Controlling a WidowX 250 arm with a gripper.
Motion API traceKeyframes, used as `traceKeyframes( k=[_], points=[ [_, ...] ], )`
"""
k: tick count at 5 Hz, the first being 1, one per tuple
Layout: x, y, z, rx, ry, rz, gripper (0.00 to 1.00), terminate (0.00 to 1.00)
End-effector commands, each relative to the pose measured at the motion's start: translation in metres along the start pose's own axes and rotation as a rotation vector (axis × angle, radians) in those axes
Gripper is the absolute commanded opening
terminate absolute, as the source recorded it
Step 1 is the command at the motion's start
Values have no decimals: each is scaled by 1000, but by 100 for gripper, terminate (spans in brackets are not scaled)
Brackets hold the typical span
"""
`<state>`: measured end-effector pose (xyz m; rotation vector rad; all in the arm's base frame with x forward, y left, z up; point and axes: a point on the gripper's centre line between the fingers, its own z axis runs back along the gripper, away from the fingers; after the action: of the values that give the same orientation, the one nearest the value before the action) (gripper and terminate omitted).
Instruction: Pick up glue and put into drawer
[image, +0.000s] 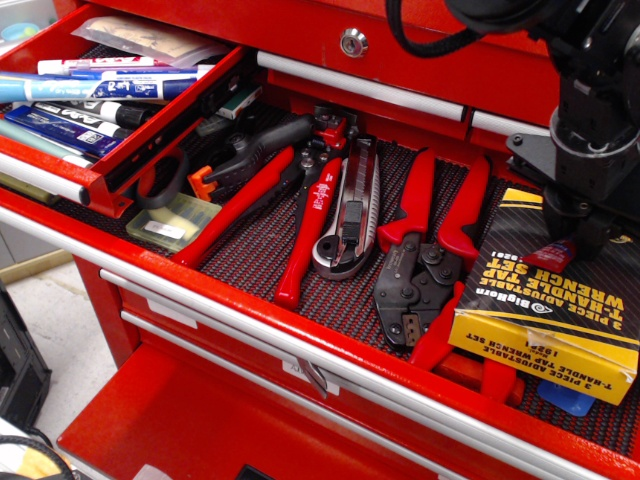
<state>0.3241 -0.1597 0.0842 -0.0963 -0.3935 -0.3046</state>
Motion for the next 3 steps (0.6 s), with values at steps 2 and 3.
traceKeyframes(
  k=[2, 3],
  points=[
    [-15, 85, 117, 239, 295, 203, 0, 0],
    [-34, 125, 128, 358, 361, 303, 0, 0]
  ],
)
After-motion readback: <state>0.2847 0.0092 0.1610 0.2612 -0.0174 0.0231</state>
